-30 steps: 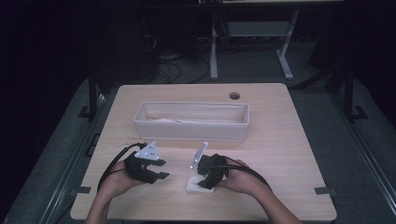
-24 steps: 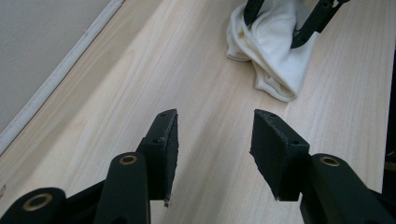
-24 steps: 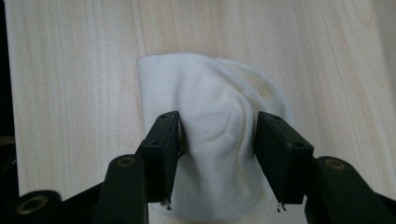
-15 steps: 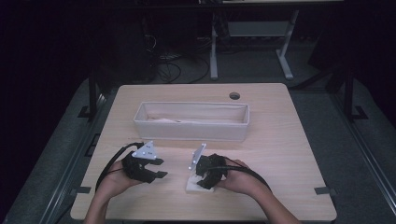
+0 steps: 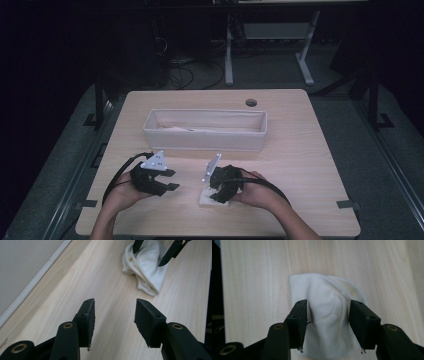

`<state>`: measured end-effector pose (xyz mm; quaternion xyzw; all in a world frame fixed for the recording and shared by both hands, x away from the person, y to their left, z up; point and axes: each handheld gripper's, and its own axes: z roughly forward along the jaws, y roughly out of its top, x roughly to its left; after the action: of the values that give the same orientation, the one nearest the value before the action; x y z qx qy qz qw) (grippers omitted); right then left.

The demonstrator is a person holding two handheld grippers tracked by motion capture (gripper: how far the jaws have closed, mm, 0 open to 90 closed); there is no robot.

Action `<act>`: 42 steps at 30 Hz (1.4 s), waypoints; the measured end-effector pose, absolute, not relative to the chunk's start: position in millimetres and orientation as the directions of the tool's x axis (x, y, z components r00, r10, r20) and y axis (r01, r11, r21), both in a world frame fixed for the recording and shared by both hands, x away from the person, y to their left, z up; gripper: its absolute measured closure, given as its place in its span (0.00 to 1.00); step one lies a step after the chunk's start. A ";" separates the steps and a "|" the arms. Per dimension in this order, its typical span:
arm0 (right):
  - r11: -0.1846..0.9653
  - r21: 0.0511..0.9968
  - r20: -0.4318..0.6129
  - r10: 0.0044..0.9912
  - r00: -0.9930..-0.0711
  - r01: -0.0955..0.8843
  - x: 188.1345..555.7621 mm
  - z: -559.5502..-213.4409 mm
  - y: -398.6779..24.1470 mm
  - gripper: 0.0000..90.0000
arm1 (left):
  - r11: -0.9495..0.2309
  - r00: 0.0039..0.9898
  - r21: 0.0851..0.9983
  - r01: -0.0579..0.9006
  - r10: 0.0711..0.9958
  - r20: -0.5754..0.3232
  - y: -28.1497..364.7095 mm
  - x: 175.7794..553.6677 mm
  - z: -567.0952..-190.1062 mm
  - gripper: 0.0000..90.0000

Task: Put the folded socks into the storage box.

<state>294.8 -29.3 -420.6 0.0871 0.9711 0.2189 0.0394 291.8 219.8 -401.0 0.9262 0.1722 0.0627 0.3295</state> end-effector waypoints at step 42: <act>0.916 0.378 -0.007 0.148 -0.989 0.134 306.8 -437.8 -20.7 0.69 | -0.717 0.930 0.638 0.280 0.367 0.005 225.1 293.0 -399.6 0.58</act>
<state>306.8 -20.7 -437.8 0.0720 0.9786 0.1917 0.0176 293.0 225.1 -399.6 0.9242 0.1750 0.0657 0.3330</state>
